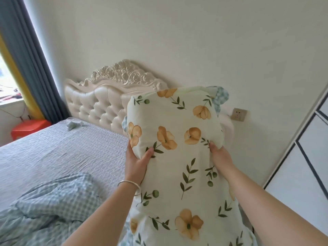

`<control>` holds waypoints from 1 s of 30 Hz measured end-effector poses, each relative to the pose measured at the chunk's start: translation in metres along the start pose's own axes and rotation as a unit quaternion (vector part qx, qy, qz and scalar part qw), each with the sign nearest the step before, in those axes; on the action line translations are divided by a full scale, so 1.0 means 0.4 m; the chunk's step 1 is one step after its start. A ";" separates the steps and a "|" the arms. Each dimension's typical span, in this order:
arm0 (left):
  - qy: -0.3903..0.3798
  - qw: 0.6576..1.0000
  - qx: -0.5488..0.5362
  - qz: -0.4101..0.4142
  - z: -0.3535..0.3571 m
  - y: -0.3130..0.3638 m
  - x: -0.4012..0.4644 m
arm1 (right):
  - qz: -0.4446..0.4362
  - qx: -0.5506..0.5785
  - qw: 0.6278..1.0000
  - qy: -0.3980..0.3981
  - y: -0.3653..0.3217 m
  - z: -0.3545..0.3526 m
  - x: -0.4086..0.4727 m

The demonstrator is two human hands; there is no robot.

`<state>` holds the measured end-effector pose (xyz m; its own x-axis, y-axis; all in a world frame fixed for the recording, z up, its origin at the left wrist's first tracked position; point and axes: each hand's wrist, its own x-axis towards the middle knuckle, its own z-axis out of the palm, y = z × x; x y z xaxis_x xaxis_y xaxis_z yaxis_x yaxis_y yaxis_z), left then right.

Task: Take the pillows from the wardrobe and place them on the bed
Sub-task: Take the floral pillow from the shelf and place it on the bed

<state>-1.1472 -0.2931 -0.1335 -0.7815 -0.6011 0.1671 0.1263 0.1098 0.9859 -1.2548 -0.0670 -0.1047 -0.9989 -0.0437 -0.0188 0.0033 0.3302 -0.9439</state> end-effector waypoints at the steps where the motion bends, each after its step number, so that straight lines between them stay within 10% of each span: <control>1: 0.007 1.000 0.008 -0.009 0.007 -0.017 0.037 | 0.007 -0.006 1.000 -0.006 0.000 0.023 0.047; 13: 0.108 0.985 0.040 -0.127 0.082 -0.261 0.405 | -0.005 -0.082 0.984 -0.160 0.070 0.364 0.635; 30: 0.340 0.867 0.015 -0.365 0.166 -0.681 0.752 | 0.095 -0.164 0.879 -0.437 0.275 0.849 1.182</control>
<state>-1.4571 -0.4513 -0.3526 -0.1050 -0.8450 -0.5243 -0.2741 -0.4822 0.8321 -1.7104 -0.3718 -0.3293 -0.5632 -0.6192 -0.5471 0.0094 0.6573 -0.7536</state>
